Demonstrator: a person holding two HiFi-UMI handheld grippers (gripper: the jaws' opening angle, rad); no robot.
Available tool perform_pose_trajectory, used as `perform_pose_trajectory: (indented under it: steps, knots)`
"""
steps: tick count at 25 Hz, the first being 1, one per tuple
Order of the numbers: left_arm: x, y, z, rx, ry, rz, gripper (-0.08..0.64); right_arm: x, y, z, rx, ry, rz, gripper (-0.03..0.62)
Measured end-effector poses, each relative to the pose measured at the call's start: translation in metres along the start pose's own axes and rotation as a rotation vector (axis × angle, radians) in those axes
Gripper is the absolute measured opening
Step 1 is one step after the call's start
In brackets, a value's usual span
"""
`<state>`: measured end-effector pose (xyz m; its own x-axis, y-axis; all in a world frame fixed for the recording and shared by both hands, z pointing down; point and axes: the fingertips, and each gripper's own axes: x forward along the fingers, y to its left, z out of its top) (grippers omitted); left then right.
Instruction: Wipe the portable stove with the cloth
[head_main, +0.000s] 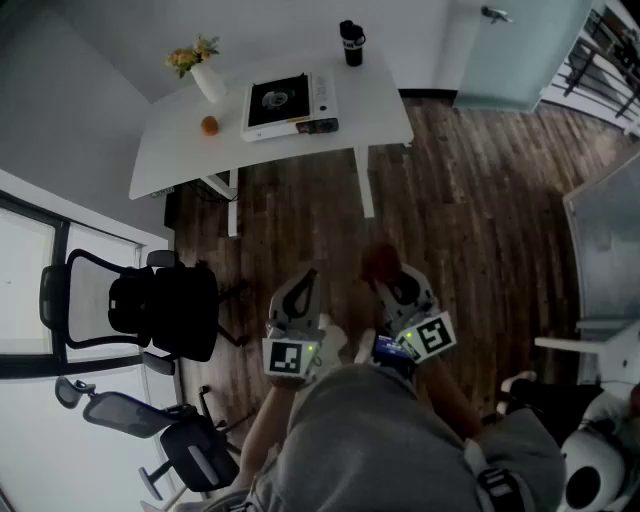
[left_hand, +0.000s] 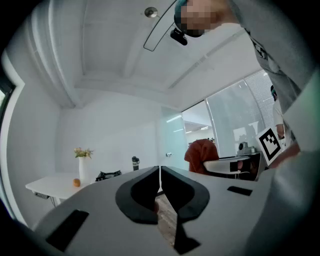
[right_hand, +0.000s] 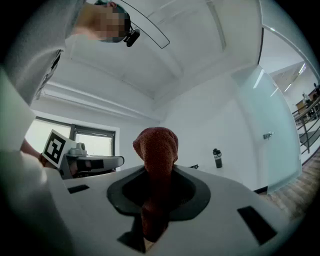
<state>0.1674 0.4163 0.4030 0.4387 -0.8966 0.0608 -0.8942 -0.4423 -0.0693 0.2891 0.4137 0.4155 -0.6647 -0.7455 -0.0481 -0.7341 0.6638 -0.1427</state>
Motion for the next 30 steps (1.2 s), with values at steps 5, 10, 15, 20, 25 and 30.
perform_pose_trajectory:
  steps: [5, 10, 15, 20, 25, 30]
  knots:
    - [0.026, 0.031, -0.019, -0.006, 0.032, -0.015, 0.037, 0.033, -0.005, -0.015, 0.019, 0.048, 0.043, 0.094]
    - [0.066, 0.068, -0.034, -0.039, 0.018, -0.038, 0.037, 0.082, -0.023, -0.018, -0.019, 0.079, 0.023, 0.097]
    - [0.105, 0.119, -0.038, -0.052, 0.015, -0.074, 0.037, 0.140, -0.046, -0.011, -0.058, 0.125, -0.018, 0.098]
    - [0.132, 0.178, -0.046, -0.091, 0.026, -0.096, 0.037, 0.206, -0.073, -0.002, -0.107, 0.135, -0.078, 0.098]
    - [0.155, 0.226, -0.058, -0.102, 0.053, -0.122, 0.037, 0.260, -0.095, 0.001, -0.128, 0.140, -0.117, 0.098]
    - [0.183, 0.252, -0.066, -0.097, 0.083, -0.164, 0.037, 0.292, -0.118, 0.000, -0.135, 0.161, -0.129, 0.098]
